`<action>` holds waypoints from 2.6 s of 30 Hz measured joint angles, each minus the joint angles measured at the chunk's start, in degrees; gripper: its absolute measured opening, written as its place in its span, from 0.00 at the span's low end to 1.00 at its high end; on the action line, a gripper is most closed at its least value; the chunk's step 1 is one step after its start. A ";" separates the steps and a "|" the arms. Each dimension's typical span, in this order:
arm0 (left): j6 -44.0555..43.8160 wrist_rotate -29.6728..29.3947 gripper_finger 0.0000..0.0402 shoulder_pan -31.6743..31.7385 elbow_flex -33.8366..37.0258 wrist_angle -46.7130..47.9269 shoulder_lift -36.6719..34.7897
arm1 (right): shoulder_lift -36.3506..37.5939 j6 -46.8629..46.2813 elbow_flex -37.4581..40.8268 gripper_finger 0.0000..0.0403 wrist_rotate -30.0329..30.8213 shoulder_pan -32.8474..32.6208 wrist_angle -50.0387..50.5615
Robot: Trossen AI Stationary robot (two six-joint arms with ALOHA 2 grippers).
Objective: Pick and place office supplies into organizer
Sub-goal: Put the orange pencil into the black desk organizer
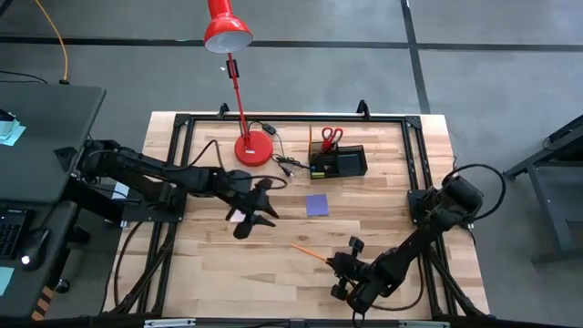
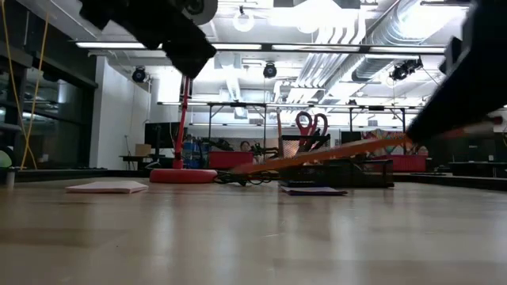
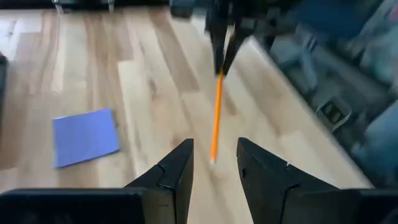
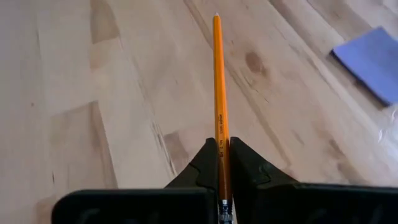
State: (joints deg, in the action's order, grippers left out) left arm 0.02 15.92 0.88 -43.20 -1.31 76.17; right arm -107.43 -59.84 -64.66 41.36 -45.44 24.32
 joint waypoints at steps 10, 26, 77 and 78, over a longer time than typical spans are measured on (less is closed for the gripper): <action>15.15 -5.12 0.28 -0.10 -18.83 24.75 9.31 | 6.42 8.83 -0.09 0.00 -7.70 5.84 2.29; 14.40 -7.55 0.47 4.15 -27.86 37.51 15.34 | 16.11 4.74 -0.15 0.00 -21.15 19.50 6.02; 18.20 -1.17 0.03 2.65 -27.28 40.89 19.68 | 17.26 9.10 -0.13 0.00 -19.96 22.59 -5.86; 18.25 -1.16 0.03 2.80 -27.31 41.19 19.68 | 17.26 9.12 -0.13 0.00 -19.91 22.61 -5.84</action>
State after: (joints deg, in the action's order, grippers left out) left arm 18.27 14.76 3.68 -70.51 39.88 95.85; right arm -90.17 -50.72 -64.79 21.45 -22.83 18.48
